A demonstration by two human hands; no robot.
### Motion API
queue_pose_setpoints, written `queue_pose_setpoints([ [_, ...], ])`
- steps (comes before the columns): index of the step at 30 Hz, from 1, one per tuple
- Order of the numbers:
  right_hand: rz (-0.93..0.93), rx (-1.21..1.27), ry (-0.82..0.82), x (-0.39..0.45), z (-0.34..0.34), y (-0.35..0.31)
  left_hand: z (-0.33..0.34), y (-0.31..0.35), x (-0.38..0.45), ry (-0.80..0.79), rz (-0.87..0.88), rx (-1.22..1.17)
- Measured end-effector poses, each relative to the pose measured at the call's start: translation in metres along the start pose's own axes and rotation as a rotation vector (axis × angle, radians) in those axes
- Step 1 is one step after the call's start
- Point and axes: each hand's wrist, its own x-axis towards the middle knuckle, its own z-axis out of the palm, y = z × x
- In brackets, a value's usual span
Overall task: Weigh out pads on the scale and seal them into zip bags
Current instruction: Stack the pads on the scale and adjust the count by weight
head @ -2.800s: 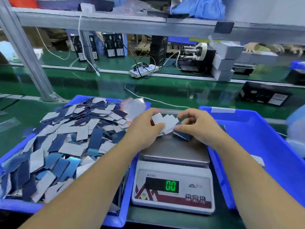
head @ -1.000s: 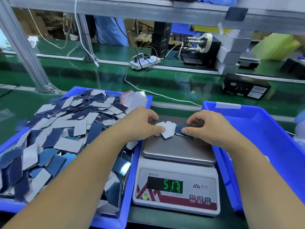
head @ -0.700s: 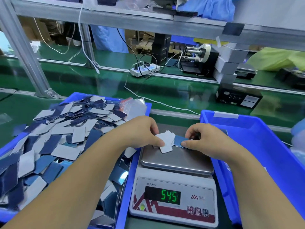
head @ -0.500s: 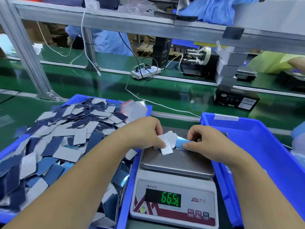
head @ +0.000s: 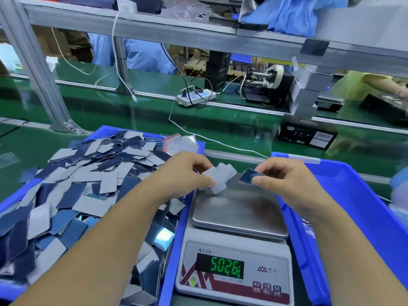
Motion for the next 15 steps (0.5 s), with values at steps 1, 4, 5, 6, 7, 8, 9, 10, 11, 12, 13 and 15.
queue_pose_setpoints([
  [1,-0.047,-0.028,-0.010,0.000,0.009,0.000,0.004,0.002,0.000,-0.012,0.026,0.023],
  [4,-0.157,-0.294,0.052,0.004,0.028,0.006,0.012,0.004,-0.001,-0.070,0.076,0.066],
  [5,-0.169,-0.336,0.071,0.005,0.030,0.008,0.012,0.005,-0.002,-0.082,0.085,0.069],
  [6,-0.172,-0.335,0.074,0.005,0.031,0.009,0.012,0.005,-0.003,-0.092,0.097,0.067],
  [7,-0.171,-0.311,0.063,0.005,0.031,0.010,0.011,0.005,-0.004,-0.103,0.112,0.063],
  [8,-0.169,-0.292,0.050,0.004,0.031,0.011,0.010,0.005,-0.005,-0.113,0.126,0.062],
  [9,-0.167,-0.288,0.039,0.004,0.030,0.013,0.010,0.006,-0.006,-0.120,0.139,0.063],
  [10,-0.159,-0.297,0.030,0.004,0.030,0.013,0.010,0.006,-0.006,-0.123,0.149,0.065],
  [11,-0.142,-0.298,0.018,0.004,0.030,0.013,0.011,0.006,-0.006,-0.124,0.158,0.067],
  [12,-0.113,-0.282,0.001,0.004,0.029,0.013,0.011,0.006,-0.007,-0.124,0.166,0.070],
  [13,-0.083,-0.248,-0.021,0.003,0.029,0.013,0.011,0.006,-0.007,-0.121,0.176,0.075],
  [15,-0.062,-0.237,-0.057,0.002,0.025,0.013,0.012,0.005,-0.007,-0.089,0.210,0.095],
])
